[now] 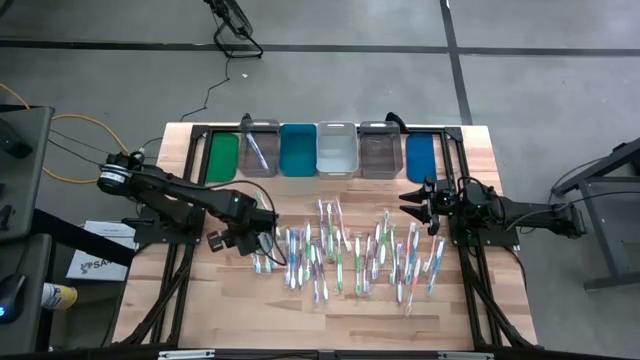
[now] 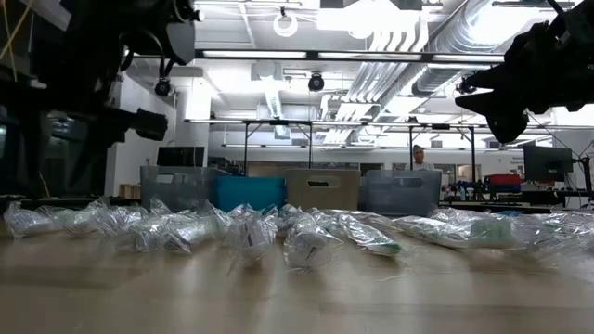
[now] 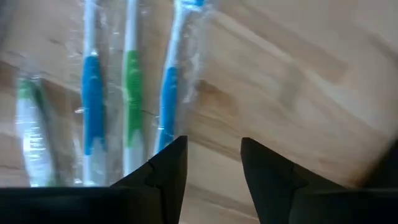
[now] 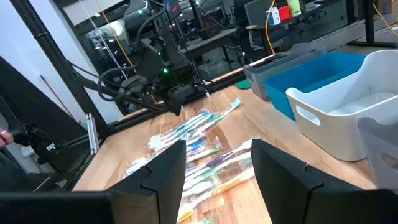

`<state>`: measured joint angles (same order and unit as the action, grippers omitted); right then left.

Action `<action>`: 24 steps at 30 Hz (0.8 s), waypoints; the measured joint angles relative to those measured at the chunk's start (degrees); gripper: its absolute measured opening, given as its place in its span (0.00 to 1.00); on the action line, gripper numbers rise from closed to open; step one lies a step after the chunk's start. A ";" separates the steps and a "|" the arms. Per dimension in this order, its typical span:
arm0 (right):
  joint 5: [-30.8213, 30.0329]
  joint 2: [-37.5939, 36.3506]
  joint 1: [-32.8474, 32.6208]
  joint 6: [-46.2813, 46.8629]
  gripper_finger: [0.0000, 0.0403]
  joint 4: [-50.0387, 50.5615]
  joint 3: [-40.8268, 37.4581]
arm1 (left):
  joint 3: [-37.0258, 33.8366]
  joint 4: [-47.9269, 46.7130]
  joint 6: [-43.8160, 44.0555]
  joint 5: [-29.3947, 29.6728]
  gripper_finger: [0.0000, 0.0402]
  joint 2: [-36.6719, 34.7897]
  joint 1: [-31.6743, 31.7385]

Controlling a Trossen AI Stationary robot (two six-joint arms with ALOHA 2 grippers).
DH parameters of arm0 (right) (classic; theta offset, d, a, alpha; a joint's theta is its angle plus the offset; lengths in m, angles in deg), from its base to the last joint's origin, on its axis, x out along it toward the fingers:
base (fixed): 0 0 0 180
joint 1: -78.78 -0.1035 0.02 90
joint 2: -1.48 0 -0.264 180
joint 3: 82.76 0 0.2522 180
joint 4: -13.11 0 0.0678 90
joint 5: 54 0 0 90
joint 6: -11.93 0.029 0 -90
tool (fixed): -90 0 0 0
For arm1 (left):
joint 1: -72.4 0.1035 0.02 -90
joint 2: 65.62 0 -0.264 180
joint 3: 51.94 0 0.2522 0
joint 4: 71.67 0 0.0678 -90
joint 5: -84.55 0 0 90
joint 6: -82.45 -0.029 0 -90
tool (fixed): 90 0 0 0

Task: Pick & Place Toothbrushes
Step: Put the blue toothbrush into the left black bin

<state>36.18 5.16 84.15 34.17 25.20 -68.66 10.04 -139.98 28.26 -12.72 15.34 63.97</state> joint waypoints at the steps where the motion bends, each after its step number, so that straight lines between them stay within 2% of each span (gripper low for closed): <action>1: 0.00 0.00 -0.02 0.00 0.44 -0.05 0.00 | -0.77 1.90 -0.22 0.52 0.37 -0.58 -0.34; 9: 0.02 0.02 0.00 0.00 0.44 0.02 0.00 | -4.57 10.55 -2.76 3.04 0.37 -1.99 -1.12; 24: -0.02 0.02 0.00 0.00 0.44 -0.09 0.00 | -9.33 16.31 -3.84 3.72 0.37 -1.96 -1.09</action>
<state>36.16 5.18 84.15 34.17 25.11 -68.66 0.71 -123.68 24.42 -8.99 13.38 62.88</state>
